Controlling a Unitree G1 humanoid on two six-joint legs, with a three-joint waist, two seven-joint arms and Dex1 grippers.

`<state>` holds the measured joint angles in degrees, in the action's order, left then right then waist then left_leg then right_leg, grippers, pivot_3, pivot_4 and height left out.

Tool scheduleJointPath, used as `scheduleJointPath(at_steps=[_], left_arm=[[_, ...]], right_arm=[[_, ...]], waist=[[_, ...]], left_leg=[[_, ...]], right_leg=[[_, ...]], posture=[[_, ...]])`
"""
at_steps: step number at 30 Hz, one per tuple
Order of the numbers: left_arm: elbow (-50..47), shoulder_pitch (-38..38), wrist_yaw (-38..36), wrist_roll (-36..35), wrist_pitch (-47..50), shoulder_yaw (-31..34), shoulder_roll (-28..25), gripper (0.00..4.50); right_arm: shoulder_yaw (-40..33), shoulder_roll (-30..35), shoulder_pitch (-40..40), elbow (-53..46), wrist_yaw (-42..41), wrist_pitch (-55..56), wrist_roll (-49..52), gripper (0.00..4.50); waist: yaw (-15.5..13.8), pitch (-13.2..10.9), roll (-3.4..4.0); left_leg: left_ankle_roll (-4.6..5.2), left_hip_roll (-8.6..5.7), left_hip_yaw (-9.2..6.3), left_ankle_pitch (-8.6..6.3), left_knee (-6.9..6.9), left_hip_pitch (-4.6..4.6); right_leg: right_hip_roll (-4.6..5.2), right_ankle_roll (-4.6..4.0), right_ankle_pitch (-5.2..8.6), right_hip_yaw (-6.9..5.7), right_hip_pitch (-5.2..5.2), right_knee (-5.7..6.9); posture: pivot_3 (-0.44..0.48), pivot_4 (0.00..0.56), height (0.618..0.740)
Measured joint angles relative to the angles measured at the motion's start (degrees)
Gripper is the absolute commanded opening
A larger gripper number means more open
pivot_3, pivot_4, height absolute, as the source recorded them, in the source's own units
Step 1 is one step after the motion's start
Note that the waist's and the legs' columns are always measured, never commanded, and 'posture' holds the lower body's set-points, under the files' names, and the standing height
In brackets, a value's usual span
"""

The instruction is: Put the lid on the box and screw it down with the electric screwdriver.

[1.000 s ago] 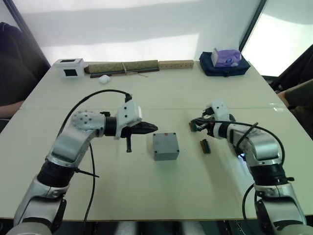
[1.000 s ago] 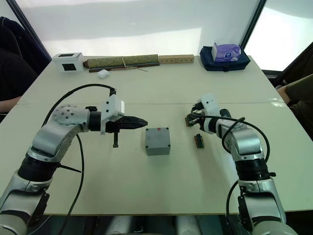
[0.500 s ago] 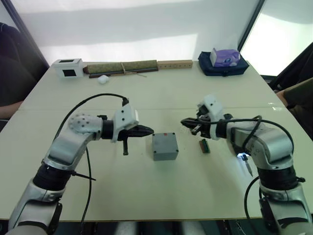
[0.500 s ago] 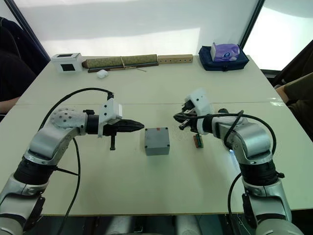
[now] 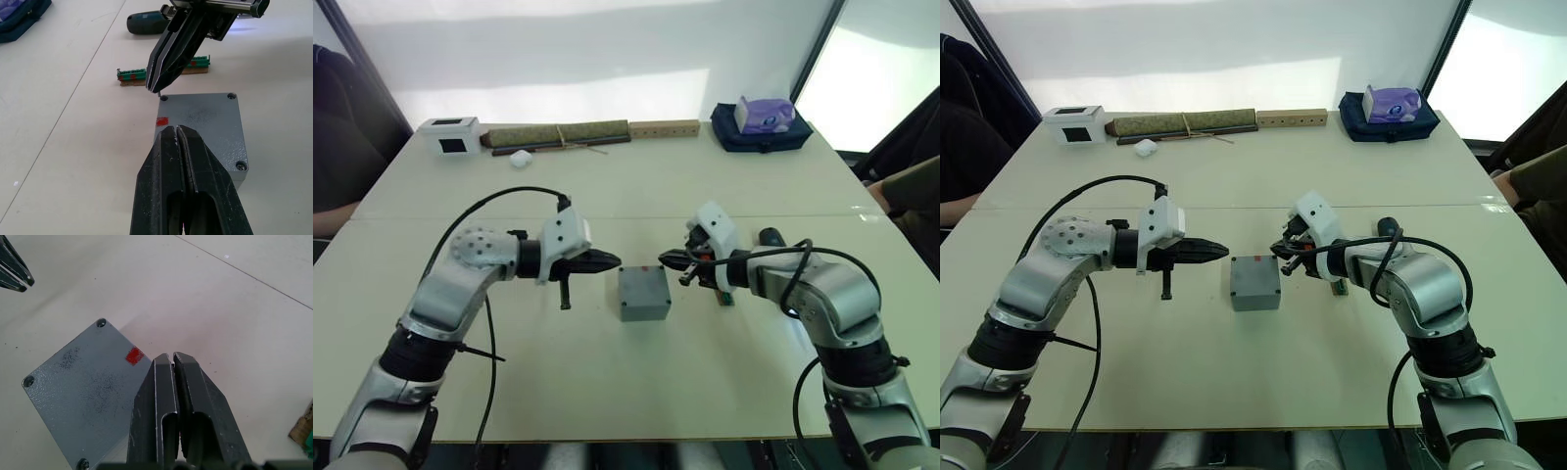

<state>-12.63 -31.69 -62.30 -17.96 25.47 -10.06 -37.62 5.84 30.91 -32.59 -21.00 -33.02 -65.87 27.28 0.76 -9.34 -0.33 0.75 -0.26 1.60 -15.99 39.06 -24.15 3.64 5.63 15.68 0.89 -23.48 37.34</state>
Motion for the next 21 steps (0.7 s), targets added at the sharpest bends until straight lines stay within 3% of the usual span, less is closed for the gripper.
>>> scheduleJointPath(at_steps=[21], left_arm=[[0.14,-0.04,-0.02,0.46,-1.03,-0.27,0.45,0.0]], right_arm=[[-0.15,0.92,0.58,-1.81,1.02,-1.64,2.07,0.03]], waist=[[-0.01,0.0,0.0]], left_leg=[[0.0,0.0,0.0,0.0,0.0,0.0]], right_leg=[[0.02,0.0,0.0,0.0,0.0,-0.01]], posture=[[0.0,0.15,0.74]])
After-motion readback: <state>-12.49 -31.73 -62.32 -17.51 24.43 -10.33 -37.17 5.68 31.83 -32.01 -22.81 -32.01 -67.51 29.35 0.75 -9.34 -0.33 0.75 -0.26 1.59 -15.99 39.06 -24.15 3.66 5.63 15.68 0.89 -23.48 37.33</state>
